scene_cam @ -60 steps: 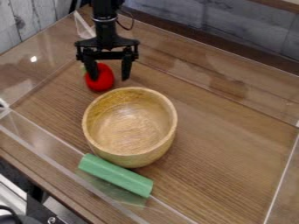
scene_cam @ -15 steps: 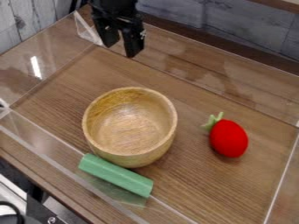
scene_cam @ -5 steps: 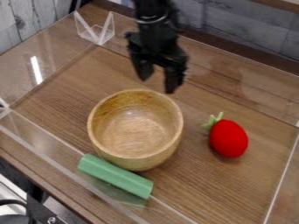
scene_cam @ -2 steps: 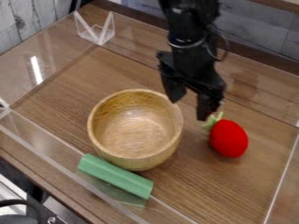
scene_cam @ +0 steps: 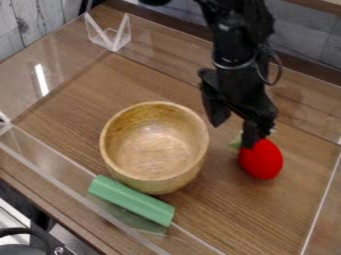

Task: Move the red fruit to the right

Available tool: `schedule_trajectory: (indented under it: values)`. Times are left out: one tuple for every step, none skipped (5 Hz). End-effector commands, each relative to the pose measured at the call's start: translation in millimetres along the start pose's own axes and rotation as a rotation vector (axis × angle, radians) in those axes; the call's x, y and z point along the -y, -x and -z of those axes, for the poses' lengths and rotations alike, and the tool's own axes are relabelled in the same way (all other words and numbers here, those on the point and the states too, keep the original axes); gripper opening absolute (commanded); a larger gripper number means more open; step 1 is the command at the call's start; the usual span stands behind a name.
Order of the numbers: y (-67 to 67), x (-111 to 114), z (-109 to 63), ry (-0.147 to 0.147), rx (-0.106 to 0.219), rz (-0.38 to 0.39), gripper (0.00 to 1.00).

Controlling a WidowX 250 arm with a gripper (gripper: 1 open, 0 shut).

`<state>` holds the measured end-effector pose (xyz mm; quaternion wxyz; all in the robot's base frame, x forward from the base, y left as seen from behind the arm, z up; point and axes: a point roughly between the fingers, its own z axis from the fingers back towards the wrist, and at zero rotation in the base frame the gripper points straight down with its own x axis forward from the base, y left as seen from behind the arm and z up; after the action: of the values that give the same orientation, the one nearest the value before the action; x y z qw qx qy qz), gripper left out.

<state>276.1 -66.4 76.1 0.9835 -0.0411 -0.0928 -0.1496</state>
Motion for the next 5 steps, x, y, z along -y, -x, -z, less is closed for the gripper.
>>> schedule_trajectory:
  values:
    - [-13.1,6,2.7,-0.005,0.036,-0.007,1.00]
    - [-19.6,9,9.2,-0.007,0.042,-0.044,1.00]
    - [-16.2,8,20.0,0.002,0.047,-0.049,1.00]
    - [-13.6,5,30.6,0.012,0.049,-0.057,1.00]
    - [-17.8,0,23.8,0.006,0.046,-0.086,1.00]
